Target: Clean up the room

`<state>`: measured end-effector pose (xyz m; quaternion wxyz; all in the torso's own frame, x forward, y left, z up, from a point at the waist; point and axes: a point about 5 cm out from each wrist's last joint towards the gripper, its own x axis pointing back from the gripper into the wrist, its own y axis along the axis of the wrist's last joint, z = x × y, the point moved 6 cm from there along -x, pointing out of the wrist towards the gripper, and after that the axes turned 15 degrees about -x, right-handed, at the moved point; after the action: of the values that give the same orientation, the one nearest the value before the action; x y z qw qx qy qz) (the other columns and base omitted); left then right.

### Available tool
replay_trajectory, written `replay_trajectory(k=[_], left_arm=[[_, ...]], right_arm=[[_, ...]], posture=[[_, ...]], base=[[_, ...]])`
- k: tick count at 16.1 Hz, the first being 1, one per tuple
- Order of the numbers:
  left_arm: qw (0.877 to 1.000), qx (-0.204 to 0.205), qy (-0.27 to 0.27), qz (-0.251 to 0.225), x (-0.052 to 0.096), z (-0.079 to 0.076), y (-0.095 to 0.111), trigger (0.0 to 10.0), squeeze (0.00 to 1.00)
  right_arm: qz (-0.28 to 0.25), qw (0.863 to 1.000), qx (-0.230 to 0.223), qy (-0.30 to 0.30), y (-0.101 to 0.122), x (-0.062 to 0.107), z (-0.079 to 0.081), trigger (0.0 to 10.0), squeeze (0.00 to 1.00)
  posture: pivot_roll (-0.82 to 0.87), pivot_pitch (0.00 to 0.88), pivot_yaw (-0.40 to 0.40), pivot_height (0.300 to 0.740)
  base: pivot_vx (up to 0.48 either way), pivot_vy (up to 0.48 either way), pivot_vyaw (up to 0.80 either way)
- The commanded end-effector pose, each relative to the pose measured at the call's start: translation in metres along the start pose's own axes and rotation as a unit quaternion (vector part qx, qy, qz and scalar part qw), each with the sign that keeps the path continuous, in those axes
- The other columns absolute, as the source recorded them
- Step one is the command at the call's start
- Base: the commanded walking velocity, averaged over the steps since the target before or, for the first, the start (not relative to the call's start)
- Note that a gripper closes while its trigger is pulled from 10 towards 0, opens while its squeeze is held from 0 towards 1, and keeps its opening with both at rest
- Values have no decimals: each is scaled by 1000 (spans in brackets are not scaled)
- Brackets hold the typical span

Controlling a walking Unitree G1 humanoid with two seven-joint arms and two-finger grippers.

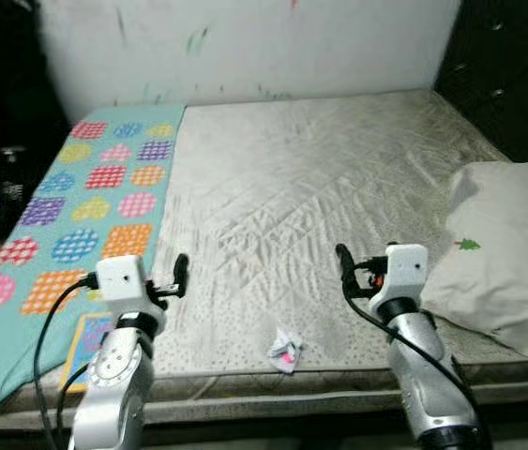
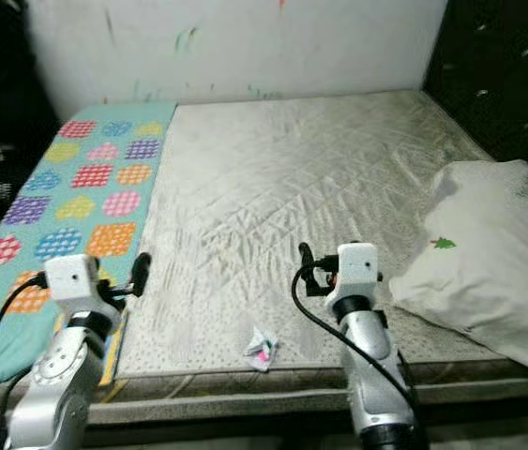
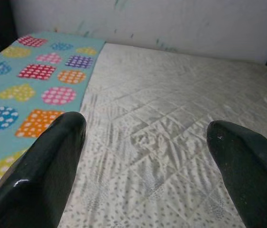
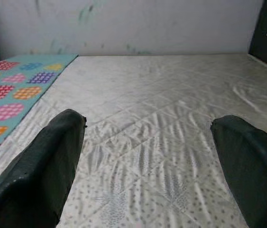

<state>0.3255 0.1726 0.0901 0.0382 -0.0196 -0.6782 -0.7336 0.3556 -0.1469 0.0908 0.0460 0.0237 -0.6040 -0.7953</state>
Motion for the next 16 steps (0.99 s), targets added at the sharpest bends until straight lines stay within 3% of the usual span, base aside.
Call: replay_trajectory(k=[1,5,9,11,16], left_arm=[[1000,1,3,-7,0,4,5,10000,0],[1000,-24,9,-11,1,7,5,10000,0],[1000,-6,16,-6,1,11,4,10000,0],[1000,2,10,-7,0,8,4,10000,0],[1000,-10,15,-14,1,9,6,10000,0]], right_arm=[[-2,1000,3,8,2,-3,4,10000,0],[-1,1000,3,11,2,-5,4,10000,0],[2,1000,3,14,0,-4,5,10000,0],[2,1000,4,14,0,-5,5,10000,0],[3,1000,4,15,-1,-5,5,10000,0]], posture=[[-144,35,69,740],[-140,35,65,740],[-142,34,65,740],[-142,34,65,740],[-142,33,67,740]], base=[[0,0,0],[0,0,0],[0,0,0],[0,480,0],[0,96,0]])
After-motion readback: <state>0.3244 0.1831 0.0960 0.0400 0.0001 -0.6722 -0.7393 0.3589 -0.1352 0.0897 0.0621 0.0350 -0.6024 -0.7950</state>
